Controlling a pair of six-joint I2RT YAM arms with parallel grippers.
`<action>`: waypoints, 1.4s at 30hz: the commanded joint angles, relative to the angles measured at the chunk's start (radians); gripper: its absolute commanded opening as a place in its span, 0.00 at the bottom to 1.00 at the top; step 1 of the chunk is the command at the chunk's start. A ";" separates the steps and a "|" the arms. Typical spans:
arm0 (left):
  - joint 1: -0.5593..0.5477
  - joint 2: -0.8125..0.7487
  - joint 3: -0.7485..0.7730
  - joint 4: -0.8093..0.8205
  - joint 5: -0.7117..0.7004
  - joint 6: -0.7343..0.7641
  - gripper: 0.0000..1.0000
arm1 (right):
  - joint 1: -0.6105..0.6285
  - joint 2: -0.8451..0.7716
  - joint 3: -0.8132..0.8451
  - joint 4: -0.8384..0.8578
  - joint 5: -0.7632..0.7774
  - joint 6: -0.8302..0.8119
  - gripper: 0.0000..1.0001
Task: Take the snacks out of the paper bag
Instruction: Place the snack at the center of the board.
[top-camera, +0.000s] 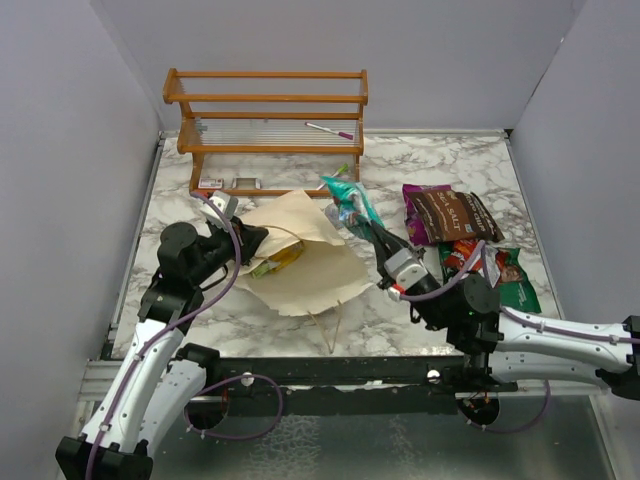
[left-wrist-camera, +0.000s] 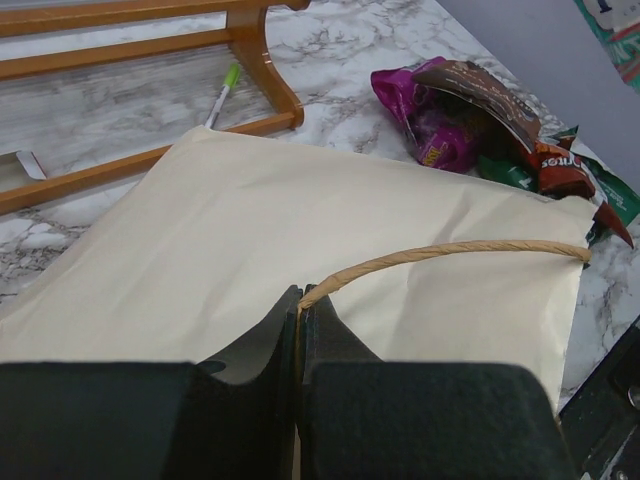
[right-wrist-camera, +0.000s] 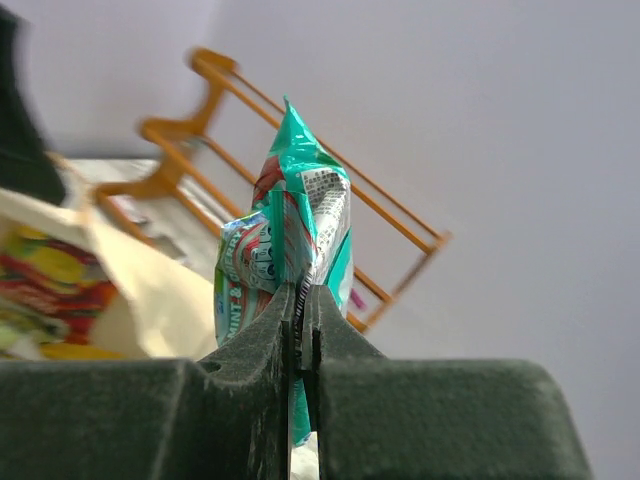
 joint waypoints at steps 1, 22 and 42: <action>0.013 0.002 0.019 0.006 -0.014 0.014 0.00 | -0.043 0.034 0.023 0.282 0.204 -0.049 0.02; 0.023 -0.084 -0.009 0.065 0.072 0.002 0.00 | -0.047 0.062 0.212 0.027 -0.219 0.189 0.01; 0.024 -0.200 -0.030 0.089 0.062 -0.003 0.00 | -0.589 0.306 0.167 -0.156 0.009 0.575 0.01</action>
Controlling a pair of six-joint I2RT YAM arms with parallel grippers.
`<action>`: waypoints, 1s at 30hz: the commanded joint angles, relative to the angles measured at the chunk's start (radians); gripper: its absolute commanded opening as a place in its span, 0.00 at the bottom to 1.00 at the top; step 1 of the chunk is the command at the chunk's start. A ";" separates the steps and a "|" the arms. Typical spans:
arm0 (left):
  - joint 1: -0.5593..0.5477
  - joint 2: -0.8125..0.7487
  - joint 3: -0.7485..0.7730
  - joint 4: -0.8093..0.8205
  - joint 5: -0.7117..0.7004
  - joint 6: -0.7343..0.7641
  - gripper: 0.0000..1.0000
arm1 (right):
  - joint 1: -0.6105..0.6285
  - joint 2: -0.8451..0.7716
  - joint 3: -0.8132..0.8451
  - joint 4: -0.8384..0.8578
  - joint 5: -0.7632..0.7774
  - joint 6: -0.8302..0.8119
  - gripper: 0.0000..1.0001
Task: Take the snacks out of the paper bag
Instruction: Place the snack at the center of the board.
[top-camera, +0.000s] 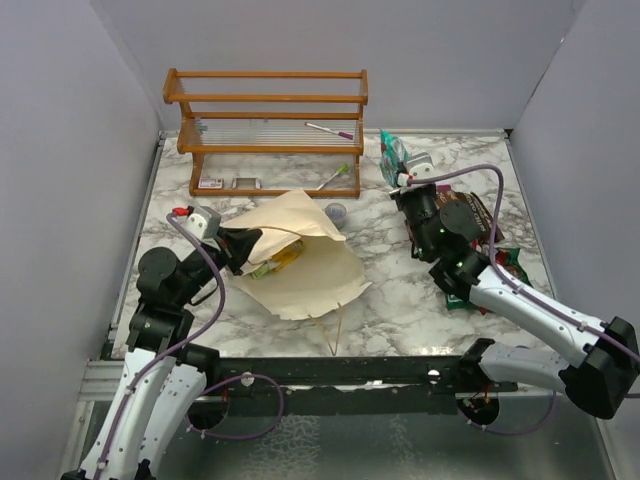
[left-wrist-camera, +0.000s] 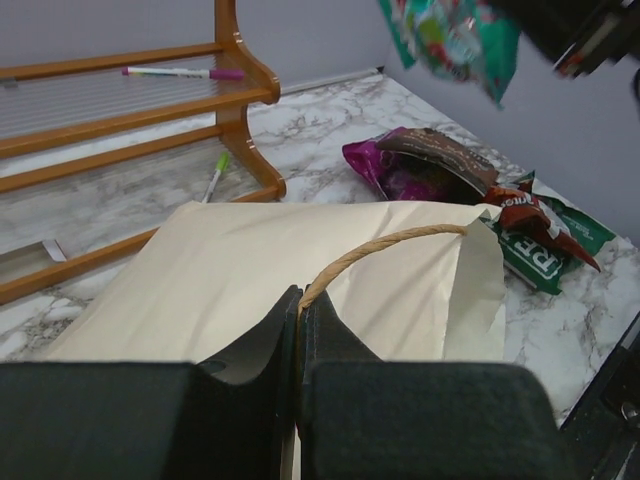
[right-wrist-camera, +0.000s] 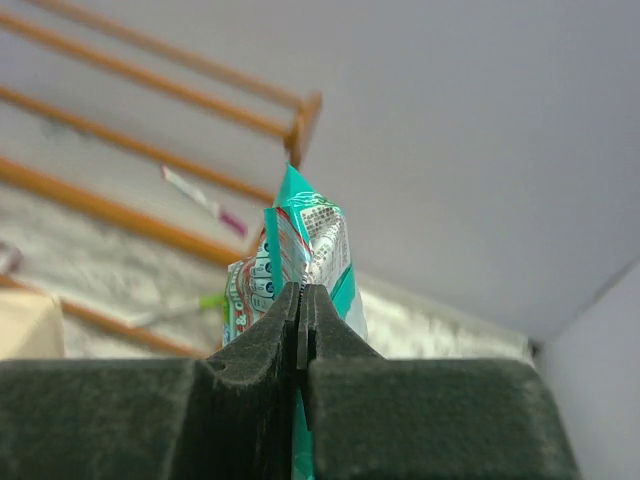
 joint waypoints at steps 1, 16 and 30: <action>0.008 -0.051 -0.009 0.048 0.024 -0.001 0.00 | -0.119 -0.010 -0.148 -0.139 -0.050 0.369 0.01; 0.008 -0.057 -0.039 0.118 0.207 -0.138 0.00 | -0.144 -0.288 -0.545 -0.430 0.058 0.980 0.02; 0.008 -0.058 -0.056 0.084 0.235 -0.207 0.00 | -0.144 -0.463 -0.515 -0.765 0.370 1.272 0.52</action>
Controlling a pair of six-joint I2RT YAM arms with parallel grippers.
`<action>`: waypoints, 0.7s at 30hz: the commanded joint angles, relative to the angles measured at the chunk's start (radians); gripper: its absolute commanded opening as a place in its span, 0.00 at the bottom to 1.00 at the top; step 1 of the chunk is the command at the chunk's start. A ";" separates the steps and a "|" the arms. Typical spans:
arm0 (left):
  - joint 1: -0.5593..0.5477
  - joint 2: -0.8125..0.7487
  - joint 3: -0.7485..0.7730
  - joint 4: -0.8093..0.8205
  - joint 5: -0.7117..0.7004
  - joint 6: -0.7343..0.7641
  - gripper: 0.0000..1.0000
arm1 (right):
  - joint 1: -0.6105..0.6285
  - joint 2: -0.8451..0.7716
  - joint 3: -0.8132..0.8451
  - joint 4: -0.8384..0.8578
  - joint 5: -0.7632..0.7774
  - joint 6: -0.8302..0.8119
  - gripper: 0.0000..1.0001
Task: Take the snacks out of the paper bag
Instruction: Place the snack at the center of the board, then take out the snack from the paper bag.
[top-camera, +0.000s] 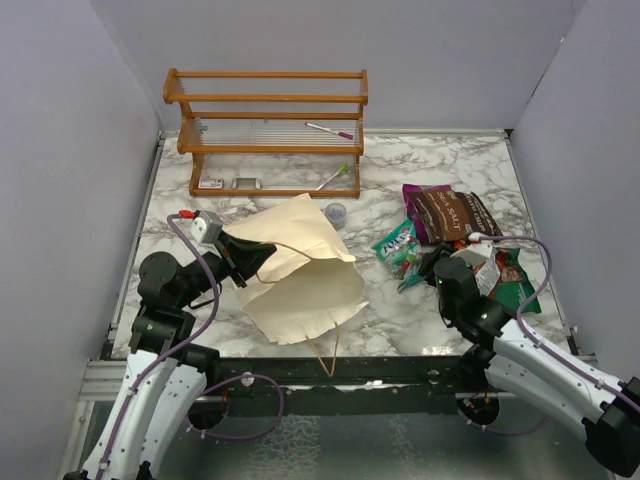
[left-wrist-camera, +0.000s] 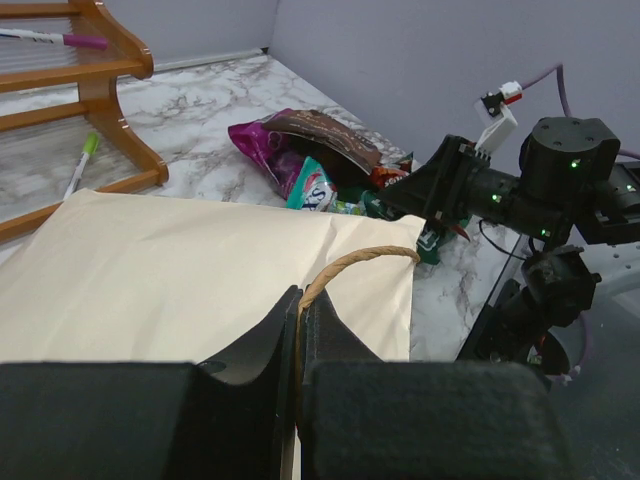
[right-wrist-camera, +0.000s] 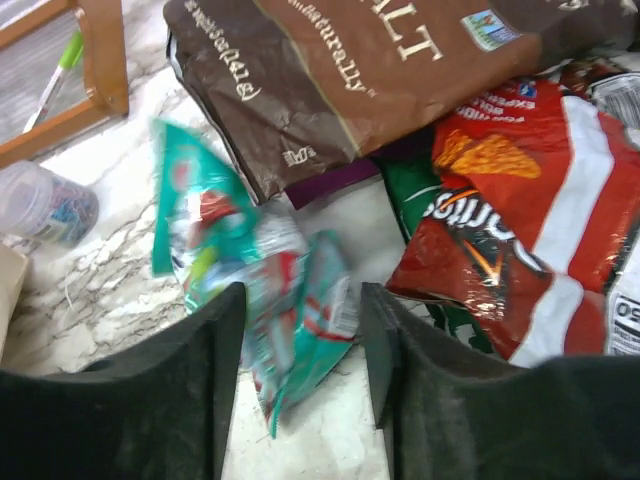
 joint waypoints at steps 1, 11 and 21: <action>0.009 -0.003 -0.013 0.019 0.018 -0.020 0.00 | -0.001 -0.103 0.062 -0.126 0.116 0.068 0.57; -0.047 0.039 0.001 -0.020 -0.008 -0.009 0.00 | -0.001 -0.313 -0.008 0.389 -0.825 -0.599 0.98; -0.036 -0.015 0.006 -0.051 -0.100 0.013 0.00 | 0.084 0.014 0.096 0.633 -1.567 -0.700 0.96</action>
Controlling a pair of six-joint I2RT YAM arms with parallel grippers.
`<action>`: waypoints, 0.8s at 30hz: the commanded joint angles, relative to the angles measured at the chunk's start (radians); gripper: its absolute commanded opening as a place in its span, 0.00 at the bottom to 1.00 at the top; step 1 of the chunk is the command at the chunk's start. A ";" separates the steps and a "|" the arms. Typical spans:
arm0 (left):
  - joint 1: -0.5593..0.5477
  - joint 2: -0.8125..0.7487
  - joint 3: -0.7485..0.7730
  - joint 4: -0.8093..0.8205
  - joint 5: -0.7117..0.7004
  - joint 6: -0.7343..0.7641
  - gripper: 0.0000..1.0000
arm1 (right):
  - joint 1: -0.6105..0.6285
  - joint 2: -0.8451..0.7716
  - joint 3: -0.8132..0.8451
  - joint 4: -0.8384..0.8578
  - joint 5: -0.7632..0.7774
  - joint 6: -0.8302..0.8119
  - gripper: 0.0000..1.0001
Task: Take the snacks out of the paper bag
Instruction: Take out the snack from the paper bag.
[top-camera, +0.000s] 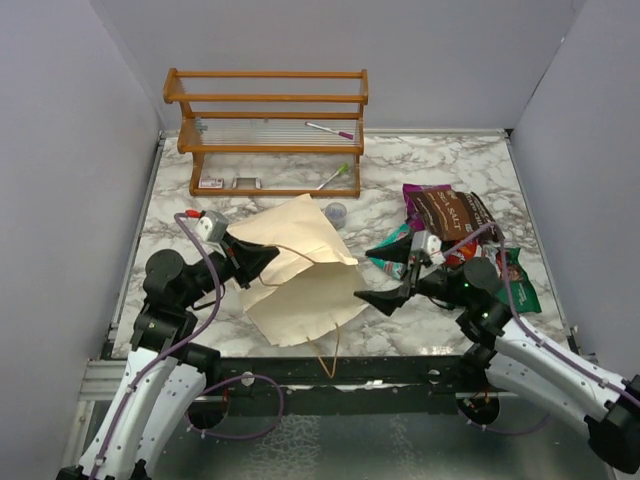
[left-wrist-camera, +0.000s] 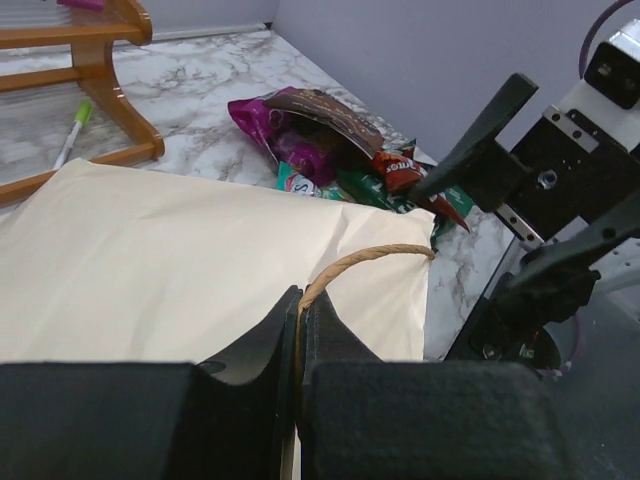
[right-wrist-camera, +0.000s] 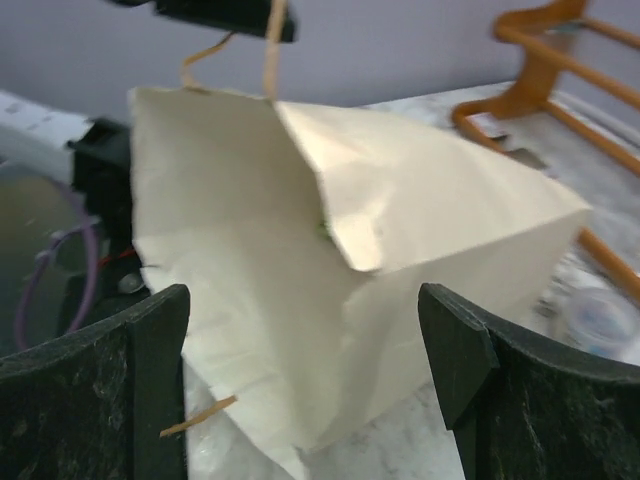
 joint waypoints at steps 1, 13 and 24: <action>0.013 -0.042 0.013 -0.010 -0.066 0.016 0.00 | 0.119 0.099 0.091 0.050 -0.306 -0.193 0.96; 0.017 -0.055 0.017 -0.024 -0.057 0.024 0.00 | 0.592 0.497 0.253 -0.001 0.385 -0.702 0.84; 0.016 -0.057 0.009 -0.029 0.016 -0.046 0.00 | 0.602 0.890 0.348 0.212 0.518 -1.043 0.79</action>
